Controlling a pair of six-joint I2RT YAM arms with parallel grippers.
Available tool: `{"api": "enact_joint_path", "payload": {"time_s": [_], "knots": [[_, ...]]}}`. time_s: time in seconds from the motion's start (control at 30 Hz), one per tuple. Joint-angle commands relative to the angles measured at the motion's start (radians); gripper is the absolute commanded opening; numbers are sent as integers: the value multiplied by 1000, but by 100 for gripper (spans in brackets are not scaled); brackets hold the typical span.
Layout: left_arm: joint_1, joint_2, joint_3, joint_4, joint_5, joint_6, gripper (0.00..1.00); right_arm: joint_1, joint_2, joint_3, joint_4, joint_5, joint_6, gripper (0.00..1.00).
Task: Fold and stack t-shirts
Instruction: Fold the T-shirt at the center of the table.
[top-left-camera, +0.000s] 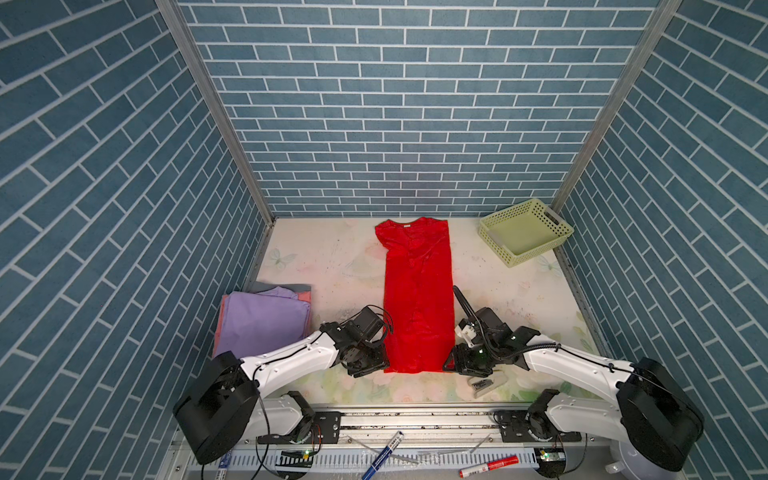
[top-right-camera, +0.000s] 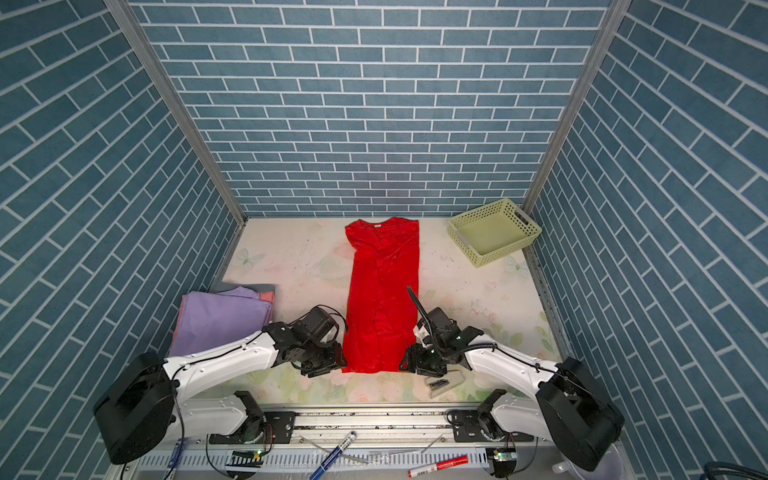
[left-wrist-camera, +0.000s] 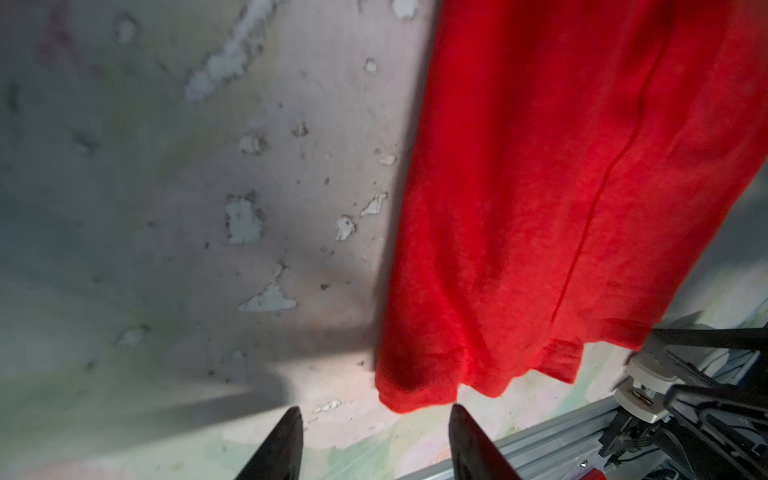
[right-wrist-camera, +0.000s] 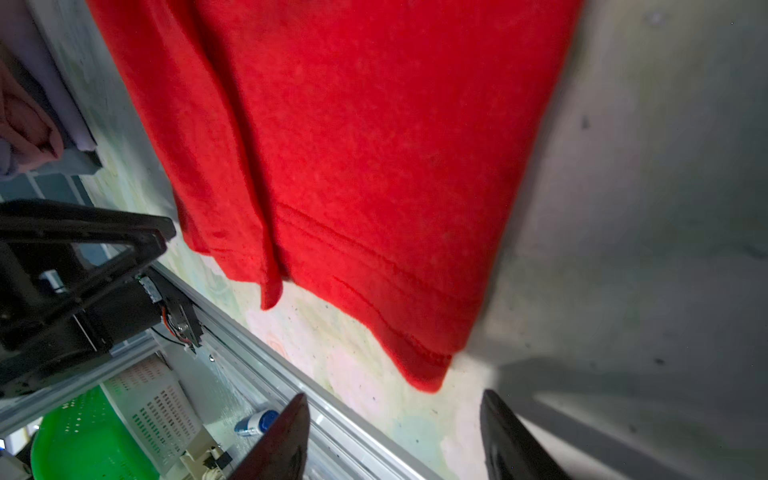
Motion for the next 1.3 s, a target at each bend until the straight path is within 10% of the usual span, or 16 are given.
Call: {"api": "enact_joint_path", "payload": {"time_s": [0.0, 0.23, 0.5, 0.83, 1.27], "knots": [[-7, 35, -20, 116, 26, -19, 58, -4, 65, -36, 139, -12, 90, 64], [-7, 158, -20, 248, 75, -13, 40, -6, 183, -45, 225, -23, 113, 55], [-12, 66, -19, 144, 50, -19, 0, -7, 125, 13, 44, 58, 55, 0], [-73, -100, 93, -77, 60, -20, 0, -7, -82, 195, -274, 89, -20, 0], [238, 328, 529, -36, 141, 258, 0, -173, 390, 702, -263, 228, -157, 0]]}}
